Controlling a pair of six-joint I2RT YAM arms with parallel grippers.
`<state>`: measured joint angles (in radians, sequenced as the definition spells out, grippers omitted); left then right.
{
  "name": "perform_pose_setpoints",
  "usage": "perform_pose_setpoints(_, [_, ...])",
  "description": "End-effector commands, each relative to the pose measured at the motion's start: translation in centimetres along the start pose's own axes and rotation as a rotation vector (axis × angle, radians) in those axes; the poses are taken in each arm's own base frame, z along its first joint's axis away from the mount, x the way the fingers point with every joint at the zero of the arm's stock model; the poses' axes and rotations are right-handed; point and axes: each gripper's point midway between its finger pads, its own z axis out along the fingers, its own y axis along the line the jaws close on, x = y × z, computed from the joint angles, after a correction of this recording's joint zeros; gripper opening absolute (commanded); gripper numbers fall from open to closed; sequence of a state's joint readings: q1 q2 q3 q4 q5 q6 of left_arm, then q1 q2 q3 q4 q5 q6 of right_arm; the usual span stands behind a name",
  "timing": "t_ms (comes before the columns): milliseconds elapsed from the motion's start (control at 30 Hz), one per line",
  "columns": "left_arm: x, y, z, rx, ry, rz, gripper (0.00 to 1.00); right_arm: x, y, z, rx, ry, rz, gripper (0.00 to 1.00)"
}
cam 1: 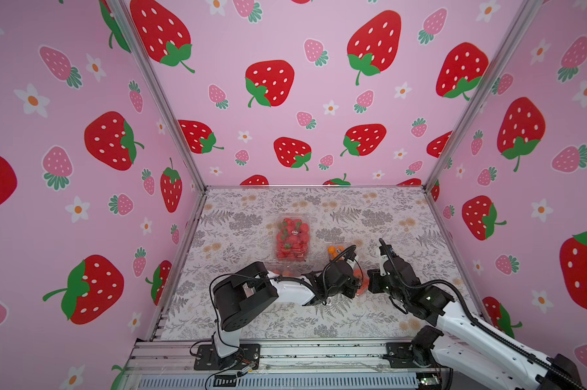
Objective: Label fruit boxes
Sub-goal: Stick the label on the fruit box.
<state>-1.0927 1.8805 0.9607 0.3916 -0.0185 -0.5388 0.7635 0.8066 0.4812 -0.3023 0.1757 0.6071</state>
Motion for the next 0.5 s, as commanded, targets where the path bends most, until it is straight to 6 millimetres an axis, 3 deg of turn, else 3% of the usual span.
perform_pose_setpoints(0, [2.2, 0.5, 0.4, -0.067, 0.067, 0.031, 0.07, 0.1, -0.8, -0.2, 0.032, -0.006, 0.001, 0.03])
perform_pose_setpoints(200, [2.0, 2.3, -0.4, -0.155, 0.031, 0.039, 0.07, -0.3, -0.9, -0.3, 0.039, -0.023, 0.005, 0.05])
perform_pose_setpoints(300, [-0.3, 1.8, -0.4, -0.110, 0.003, 0.049, 0.07, -1.9, -0.6, -0.3, 0.028, -0.069, 0.018, 0.18])
perform_pose_setpoints(400, [-3.6, 0.9, -1.8, -0.088, -0.040, 0.077, 0.13, -3.9, -1.6, -0.3, 0.064, -0.092, 0.046, 0.50])
perform_pose_setpoints(467, [-5.7, -0.1, -3.7, -0.065, -0.087, 0.090, 0.23, -5.8, -2.7, -0.6, 0.095, -0.131, 0.080, 0.75])
